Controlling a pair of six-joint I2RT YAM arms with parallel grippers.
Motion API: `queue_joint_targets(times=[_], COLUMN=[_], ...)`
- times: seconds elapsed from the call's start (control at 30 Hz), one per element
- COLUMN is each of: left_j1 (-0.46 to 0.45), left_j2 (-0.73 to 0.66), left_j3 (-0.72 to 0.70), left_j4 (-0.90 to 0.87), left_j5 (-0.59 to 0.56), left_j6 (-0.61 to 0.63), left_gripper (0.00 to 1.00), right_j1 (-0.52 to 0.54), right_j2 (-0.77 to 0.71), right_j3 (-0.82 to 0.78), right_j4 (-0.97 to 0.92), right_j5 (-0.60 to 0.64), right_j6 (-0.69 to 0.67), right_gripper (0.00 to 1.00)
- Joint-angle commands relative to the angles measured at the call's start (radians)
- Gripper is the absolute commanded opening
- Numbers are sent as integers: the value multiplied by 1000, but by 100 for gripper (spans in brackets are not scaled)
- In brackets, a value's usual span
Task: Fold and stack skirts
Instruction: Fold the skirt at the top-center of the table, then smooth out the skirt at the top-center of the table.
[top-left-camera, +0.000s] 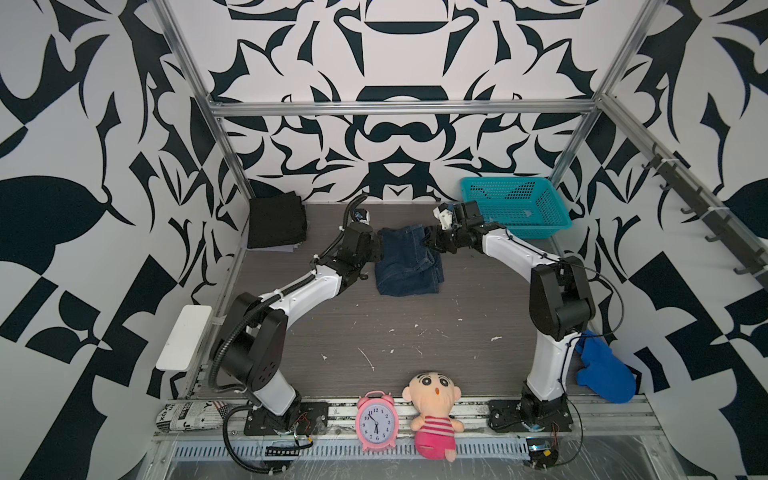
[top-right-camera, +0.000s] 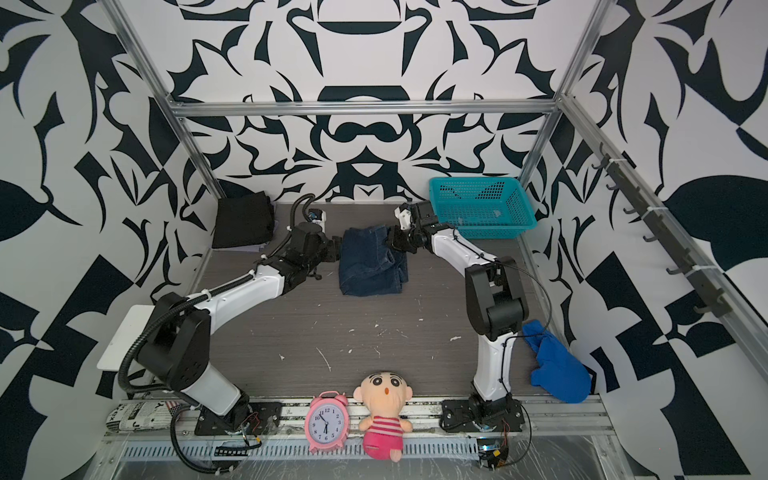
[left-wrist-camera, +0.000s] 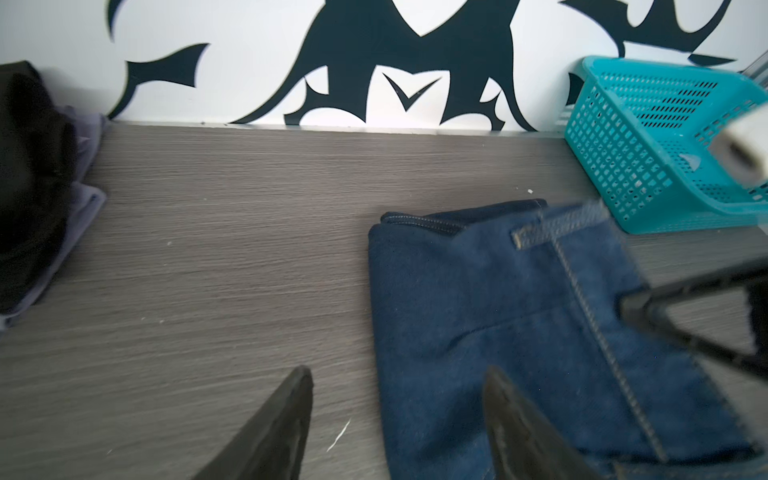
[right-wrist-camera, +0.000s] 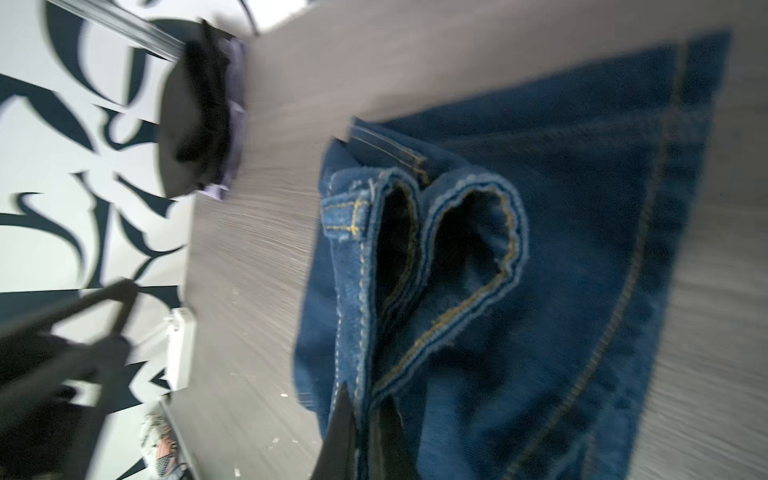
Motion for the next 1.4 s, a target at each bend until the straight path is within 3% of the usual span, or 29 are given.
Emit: queue_joint_targets(times=[0.0, 0.17, 0.3, 0.5, 0.57, 0.63, 0.73, 0.77, 0.87, 1.13, 1.37], left_j1=[-6, -13, -18, -24, -24, -27, -31, -33, -33, -33, -32], left_j2=[76, 164, 215, 246, 250, 248, 234, 228, 235, 293, 209], left_j3=[90, 151, 207, 211, 188, 151, 70, 44, -21, -81, -163], left_j4=[-68, -81, -107, -97, -86, -70, -22, -3, 45, 71, 95], left_j5=[53, 72, 103, 135, 152, 175, 198, 203, 209, 214, 185], left_j6=[15, 1, 3, -2, -24, -58, -96, -106, -131, -164, -158], left_gripper=[65, 65, 65, 62, 57, 52, 46, 45, 44, 40, 40], right_j1=[-21, -45, -46, -33, -28, -18, 1, 8, 20, 15, 14], right_j2=[20, 50, 16, -122, -155, -188, -229, -228, -172, 16, -5], right_j3=[-41, -38, -42, 1, 8, -23, -135, -168, -229, -327, -356], right_j4=[17, -9, -36, -140, -158, -128, 44, 99, 194, 242, 259], right_j5=[48, 50, 90, 181, 163, 98, -61, -104, -172, -82, -61], right_j6=[-50, -62, -60, -86, -83, -59, -2, 8, -23, -86, -83], right_gripper=[0, 2, 41, 54, 53, 46, 22, 19, 16, 11, 10])
